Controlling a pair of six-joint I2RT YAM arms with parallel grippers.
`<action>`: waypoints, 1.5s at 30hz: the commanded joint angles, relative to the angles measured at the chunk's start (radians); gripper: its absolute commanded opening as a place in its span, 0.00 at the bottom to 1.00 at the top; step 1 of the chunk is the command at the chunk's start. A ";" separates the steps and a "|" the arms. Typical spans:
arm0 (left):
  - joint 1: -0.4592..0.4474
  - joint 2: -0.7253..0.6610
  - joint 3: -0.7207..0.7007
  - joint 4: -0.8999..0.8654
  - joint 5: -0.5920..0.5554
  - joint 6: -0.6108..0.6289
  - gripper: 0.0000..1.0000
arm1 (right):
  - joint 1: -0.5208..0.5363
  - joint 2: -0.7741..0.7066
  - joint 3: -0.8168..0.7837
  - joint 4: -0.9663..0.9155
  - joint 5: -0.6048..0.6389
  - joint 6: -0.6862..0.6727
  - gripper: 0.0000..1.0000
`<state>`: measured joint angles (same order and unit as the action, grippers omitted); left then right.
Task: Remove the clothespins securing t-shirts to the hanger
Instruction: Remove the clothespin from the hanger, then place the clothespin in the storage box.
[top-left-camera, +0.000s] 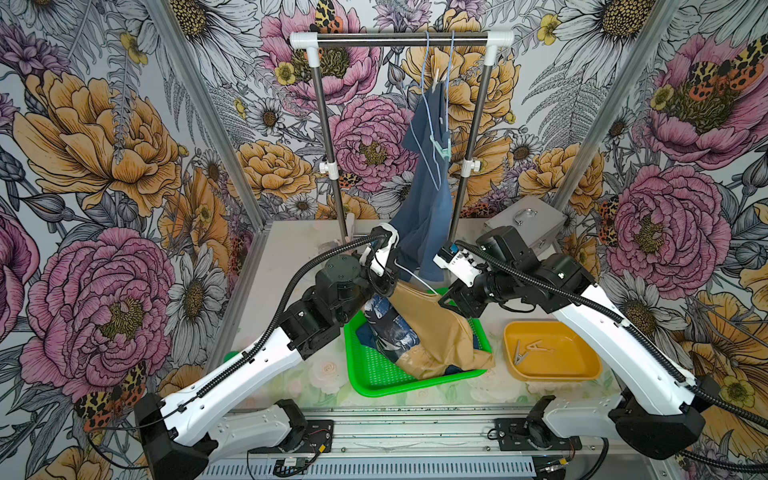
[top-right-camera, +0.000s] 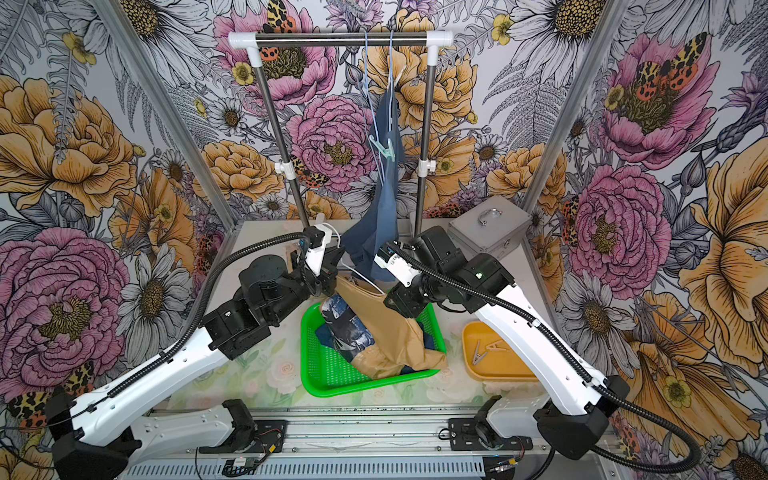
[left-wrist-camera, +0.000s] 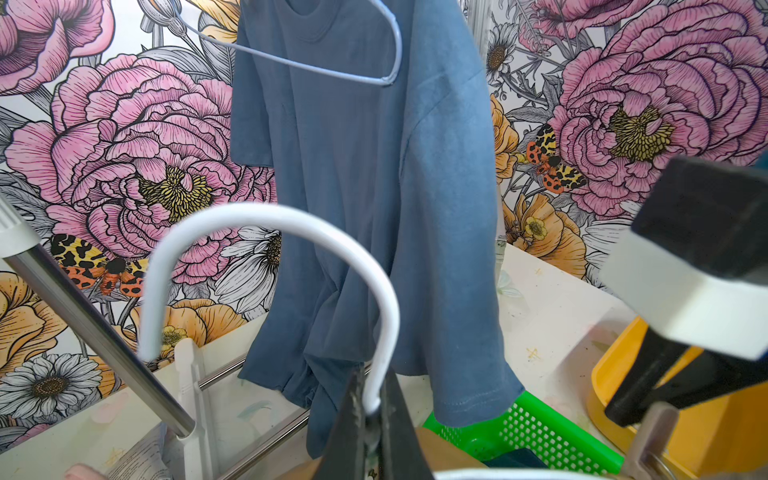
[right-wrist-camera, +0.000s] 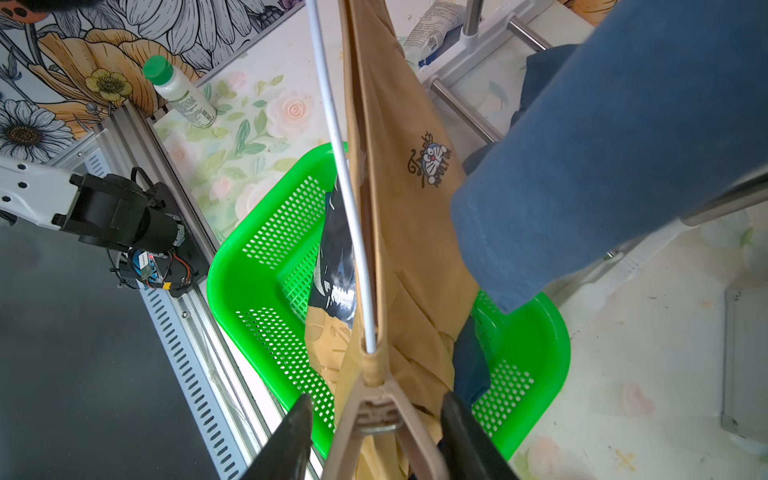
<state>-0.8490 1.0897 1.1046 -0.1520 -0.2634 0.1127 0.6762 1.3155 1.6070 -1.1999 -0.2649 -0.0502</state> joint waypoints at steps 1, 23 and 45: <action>-0.009 -0.004 0.002 0.039 -0.016 0.019 0.00 | 0.006 0.008 0.037 0.000 0.004 -0.022 0.48; -0.008 0.020 0.014 0.027 -0.016 0.037 0.00 | -0.008 -0.014 0.095 -0.028 0.061 -0.071 0.19; -0.008 -0.004 -0.019 0.051 0.119 0.093 0.00 | -0.411 -0.121 -0.353 -0.210 0.634 -0.257 0.16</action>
<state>-0.8490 1.1103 1.1019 -0.1341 -0.1932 0.1745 0.3103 1.1824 1.3067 -1.4014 0.2584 -0.2798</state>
